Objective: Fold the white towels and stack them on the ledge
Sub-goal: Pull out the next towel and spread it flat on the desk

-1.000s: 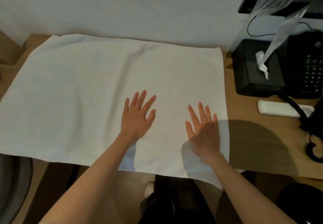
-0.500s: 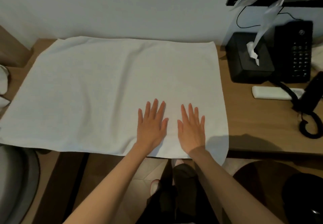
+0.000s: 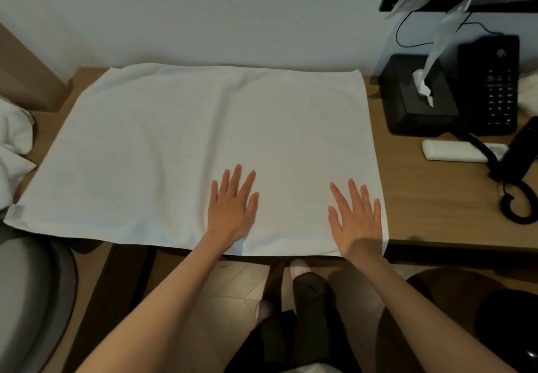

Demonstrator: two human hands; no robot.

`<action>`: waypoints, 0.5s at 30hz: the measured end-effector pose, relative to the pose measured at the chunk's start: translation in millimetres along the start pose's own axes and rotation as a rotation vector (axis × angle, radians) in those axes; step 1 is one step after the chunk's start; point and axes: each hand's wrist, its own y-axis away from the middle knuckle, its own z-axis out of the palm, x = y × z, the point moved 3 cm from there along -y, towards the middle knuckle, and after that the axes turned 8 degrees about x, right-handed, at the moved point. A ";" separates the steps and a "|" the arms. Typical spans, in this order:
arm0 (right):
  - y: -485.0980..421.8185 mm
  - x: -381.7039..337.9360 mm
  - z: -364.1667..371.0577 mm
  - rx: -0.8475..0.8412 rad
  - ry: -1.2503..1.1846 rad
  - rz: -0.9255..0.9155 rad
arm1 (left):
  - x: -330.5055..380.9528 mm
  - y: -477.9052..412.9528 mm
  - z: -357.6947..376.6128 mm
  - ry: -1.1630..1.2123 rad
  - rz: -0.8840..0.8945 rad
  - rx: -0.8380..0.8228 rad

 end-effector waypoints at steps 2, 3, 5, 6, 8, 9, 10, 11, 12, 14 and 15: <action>-5.2 -3.8 -7.2 -0.023 -0.044 0.056 | 1.1 -0.7 -11.3 0.025 0.029 0.001; -8.0 -7.2 -14.2 0.002 -0.085 0.073 | 2.0 -1.3 -17.8 0.029 0.045 0.026; -15.7 -21.0 -29.0 0.071 -0.173 0.059 | 0.6 -5.3 -32.1 0.039 0.054 0.082; -20.2 -30.2 -35.5 0.090 -0.216 0.039 | -1.0 -9.1 -39.0 0.051 0.045 0.102; -32.6 -51.9 -46.5 0.098 -0.288 0.002 | -6.3 -19.3 -51.2 0.083 0.008 0.140; -38.9 -63.2 -51.0 0.095 -0.312 -0.017 | -9.9 -25.2 -56.4 0.101 -0.011 0.155; -45.2 -74.6 -54.9 0.092 -0.327 -0.040 | -14.5 -31.4 -60.7 0.110 -0.029 0.163; -52.0 -86.0 -57.7 0.091 -0.337 -0.068 | -19.7 -38.4 -63.8 0.111 -0.049 0.165; -59.4 -97.3 -59.4 0.088 -0.342 -0.098 | -25.4 -46.0 -65.3 0.111 -0.075 0.161; -78.4 -121.0 -57.0 0.068 -0.340 -0.162 | -38.3 -65.4 -63.9 0.126 -0.156 0.141; -85.9 -130.7 -54.5 0.051 -0.334 -0.187 | -42.1 -74.0 -62.4 0.129 -0.191 0.127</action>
